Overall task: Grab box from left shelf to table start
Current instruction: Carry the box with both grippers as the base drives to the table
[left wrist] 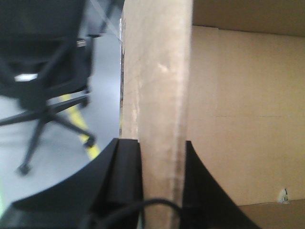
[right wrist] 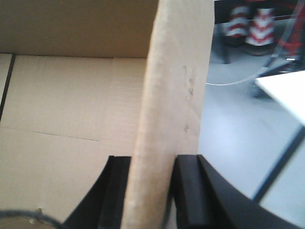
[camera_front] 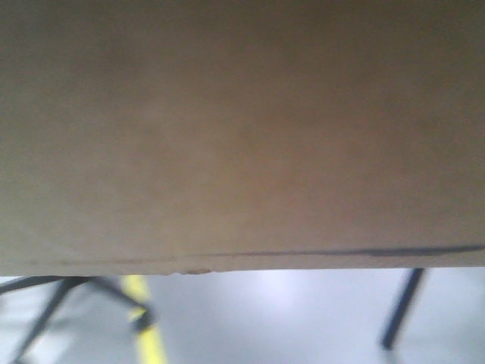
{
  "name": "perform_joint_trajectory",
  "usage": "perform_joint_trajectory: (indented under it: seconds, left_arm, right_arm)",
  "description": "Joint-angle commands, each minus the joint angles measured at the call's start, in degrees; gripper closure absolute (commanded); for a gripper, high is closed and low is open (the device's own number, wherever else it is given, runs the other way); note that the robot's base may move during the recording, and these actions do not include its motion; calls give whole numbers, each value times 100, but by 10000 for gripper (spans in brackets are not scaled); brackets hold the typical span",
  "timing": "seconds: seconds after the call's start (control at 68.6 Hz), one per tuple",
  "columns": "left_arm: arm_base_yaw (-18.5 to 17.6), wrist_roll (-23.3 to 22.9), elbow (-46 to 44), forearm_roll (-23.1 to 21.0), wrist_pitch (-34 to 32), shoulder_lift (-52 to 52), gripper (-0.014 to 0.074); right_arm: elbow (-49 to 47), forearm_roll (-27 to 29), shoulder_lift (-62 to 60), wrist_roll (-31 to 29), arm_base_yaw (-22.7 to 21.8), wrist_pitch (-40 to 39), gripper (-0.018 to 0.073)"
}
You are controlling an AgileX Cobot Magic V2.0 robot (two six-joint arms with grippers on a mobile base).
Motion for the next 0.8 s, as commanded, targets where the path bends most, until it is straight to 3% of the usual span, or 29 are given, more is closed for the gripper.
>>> perform_joint_trajectory:
  seconds: [0.0, 0.787]
  left_arm:
    - [-56, -141, -212, -318, -815, 80, 696]
    - [-56, -141, -212, -318, -815, 80, 696]
  right_arm:
    - [-164, -257, 120, -71, -18, -706, 502]
    - [-164, -257, 120, -71, -18, -711, 502]
